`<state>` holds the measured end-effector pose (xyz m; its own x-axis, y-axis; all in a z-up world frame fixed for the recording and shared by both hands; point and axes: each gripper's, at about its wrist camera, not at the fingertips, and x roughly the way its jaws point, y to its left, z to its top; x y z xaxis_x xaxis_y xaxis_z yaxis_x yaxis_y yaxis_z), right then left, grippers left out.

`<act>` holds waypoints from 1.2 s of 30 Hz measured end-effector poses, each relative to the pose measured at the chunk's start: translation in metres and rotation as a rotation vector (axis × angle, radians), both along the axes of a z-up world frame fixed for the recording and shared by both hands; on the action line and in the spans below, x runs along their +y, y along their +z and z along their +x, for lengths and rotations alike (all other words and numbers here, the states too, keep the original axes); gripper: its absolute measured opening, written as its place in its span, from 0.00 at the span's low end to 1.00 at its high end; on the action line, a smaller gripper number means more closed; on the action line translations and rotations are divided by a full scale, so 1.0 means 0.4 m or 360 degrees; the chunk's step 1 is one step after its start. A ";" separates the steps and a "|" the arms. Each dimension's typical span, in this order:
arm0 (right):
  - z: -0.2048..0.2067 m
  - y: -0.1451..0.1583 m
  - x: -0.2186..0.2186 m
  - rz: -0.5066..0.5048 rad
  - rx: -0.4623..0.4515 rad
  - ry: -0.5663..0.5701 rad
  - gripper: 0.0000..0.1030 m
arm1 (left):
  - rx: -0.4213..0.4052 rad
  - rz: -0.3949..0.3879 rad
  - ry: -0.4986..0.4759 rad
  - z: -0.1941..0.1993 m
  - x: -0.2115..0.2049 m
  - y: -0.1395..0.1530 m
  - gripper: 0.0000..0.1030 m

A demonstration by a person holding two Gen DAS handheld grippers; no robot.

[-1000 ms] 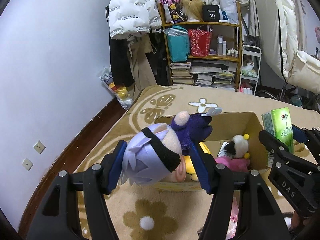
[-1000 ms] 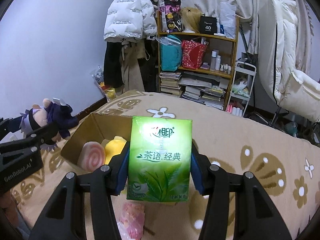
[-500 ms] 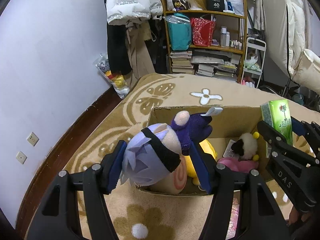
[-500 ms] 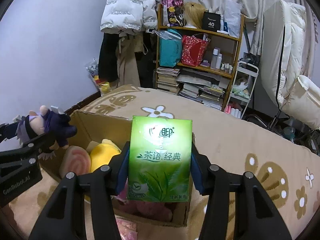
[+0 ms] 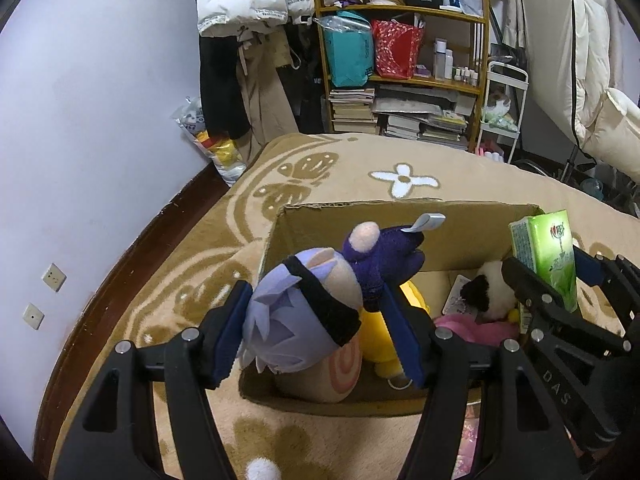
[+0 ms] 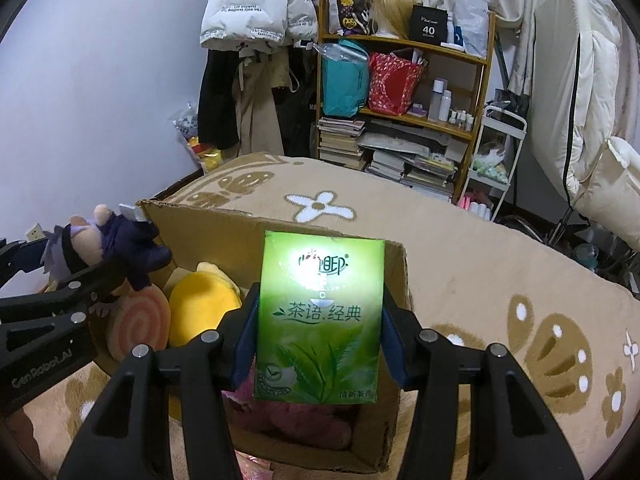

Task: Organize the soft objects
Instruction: 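Lift the tissue pack with the right tool while the left tool carries the doll over the box, then open the right tool over the box while the left tool releases the doll inside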

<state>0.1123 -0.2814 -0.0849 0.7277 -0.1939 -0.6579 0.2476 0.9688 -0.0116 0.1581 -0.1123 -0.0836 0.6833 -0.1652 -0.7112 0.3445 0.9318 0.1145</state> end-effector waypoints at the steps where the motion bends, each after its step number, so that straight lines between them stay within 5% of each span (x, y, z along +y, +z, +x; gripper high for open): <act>1: 0.000 -0.002 -0.001 0.0003 0.0003 0.0000 0.54 | 0.0003 0.0003 0.0000 0.000 -0.001 -0.003 0.64; 23: -0.009 -0.027 -0.024 0.0105 0.0040 0.0018 0.62 | 0.0018 0.0028 0.0025 -0.005 0.011 -0.014 0.84; 36: -0.049 0.008 -0.012 0.0132 -0.0020 -0.0024 0.92 | -0.0036 0.0000 0.0047 -0.052 0.051 0.043 0.94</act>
<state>0.0926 -0.2861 -0.0818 0.7335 -0.1499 -0.6630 0.2615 0.9625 0.0717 0.1373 -0.0920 -0.0664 0.7039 -0.1450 -0.6954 0.3143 0.9415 0.1218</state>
